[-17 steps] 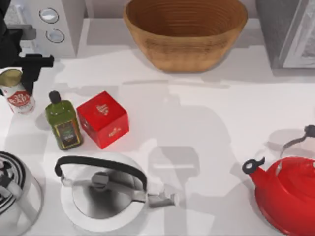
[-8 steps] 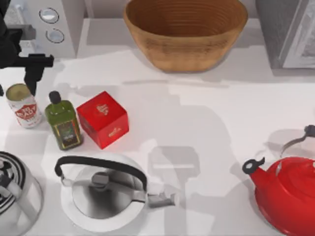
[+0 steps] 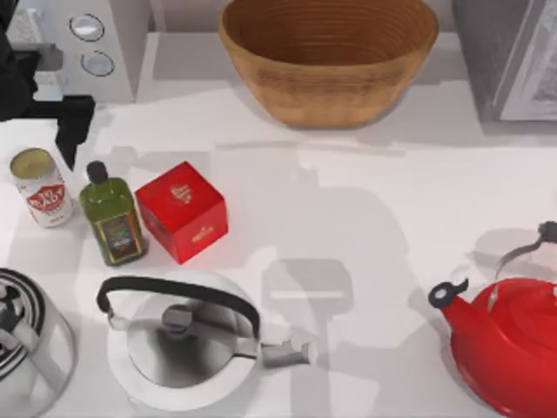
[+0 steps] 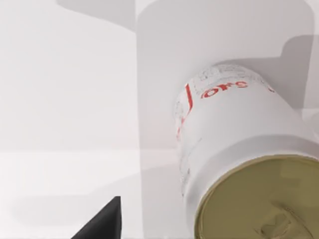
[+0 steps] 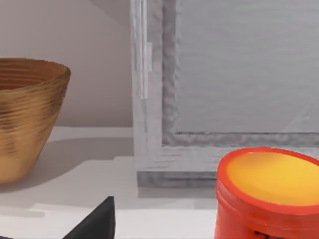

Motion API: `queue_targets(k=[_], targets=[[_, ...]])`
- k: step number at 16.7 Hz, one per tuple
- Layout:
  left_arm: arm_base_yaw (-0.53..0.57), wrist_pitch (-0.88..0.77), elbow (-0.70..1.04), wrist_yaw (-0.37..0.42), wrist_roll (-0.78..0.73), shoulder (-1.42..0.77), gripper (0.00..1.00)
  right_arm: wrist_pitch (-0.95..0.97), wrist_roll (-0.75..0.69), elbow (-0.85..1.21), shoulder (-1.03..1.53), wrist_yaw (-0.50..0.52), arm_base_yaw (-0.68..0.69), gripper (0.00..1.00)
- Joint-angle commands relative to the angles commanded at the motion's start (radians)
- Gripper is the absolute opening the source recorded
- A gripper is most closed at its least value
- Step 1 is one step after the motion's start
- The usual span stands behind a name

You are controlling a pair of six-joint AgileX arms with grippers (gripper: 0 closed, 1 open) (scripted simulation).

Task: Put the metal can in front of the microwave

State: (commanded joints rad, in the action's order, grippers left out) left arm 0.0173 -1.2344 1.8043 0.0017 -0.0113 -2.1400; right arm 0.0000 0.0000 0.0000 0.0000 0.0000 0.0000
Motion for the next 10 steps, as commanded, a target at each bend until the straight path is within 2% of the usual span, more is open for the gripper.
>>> queue_targets(k=[4,10], targets=[[0.002,-0.018,0.018,0.0,0.0,-0.003,1.0,0.0,0.0,0.0,0.0,0.0,0.0,1.0],[0.003,-0.156,0.153,0.0,0.001,0.003,1.0,0.0,0.0,0.0,0.0,0.0,0.0,1.0]])
